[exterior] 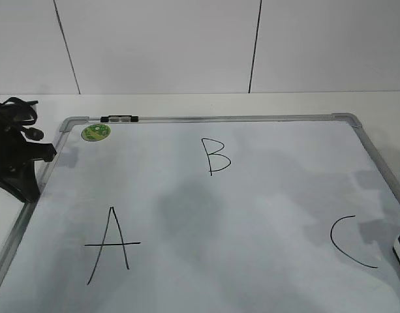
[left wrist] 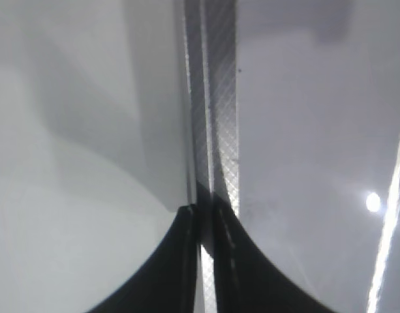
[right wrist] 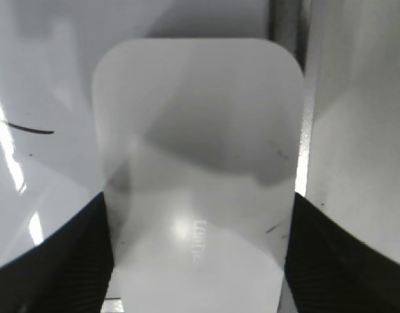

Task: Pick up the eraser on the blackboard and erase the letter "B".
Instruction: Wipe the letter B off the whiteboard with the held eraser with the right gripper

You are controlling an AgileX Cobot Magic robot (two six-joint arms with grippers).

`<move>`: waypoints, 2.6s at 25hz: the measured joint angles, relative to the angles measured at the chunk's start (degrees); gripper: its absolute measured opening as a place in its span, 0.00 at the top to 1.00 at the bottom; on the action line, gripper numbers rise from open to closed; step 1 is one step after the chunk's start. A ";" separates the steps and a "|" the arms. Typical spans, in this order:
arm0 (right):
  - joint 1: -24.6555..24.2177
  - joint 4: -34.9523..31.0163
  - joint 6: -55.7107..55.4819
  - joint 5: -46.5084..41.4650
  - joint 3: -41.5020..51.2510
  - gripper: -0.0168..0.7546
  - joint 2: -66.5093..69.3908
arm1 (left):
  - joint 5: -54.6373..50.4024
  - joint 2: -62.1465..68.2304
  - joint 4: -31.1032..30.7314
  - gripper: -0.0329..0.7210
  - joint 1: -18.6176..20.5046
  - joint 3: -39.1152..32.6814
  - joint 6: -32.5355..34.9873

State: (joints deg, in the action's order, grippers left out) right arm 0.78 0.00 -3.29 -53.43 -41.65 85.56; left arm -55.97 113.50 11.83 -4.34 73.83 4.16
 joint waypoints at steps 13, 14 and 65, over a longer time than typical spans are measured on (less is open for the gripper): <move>0.00 0.00 -0.20 -6.16 -7.74 0.24 -1.11 | -0.12 0.00 0.00 0.93 0.00 0.00 0.00; 0.00 0.00 -0.20 -6.81 -8.78 0.24 -1.37 | -0.12 0.00 0.00 0.93 0.00 0.00 0.00; 24.33 -2.52 0.77 -20.28 -80.17 0.24 51.34 | -0.90 0.00 0.00 0.93 0.00 0.11 0.13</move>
State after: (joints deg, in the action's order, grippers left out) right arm 25.12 -2.52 -2.52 -73.71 -121.83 136.90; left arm -56.87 113.50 11.83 -4.34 73.94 4.29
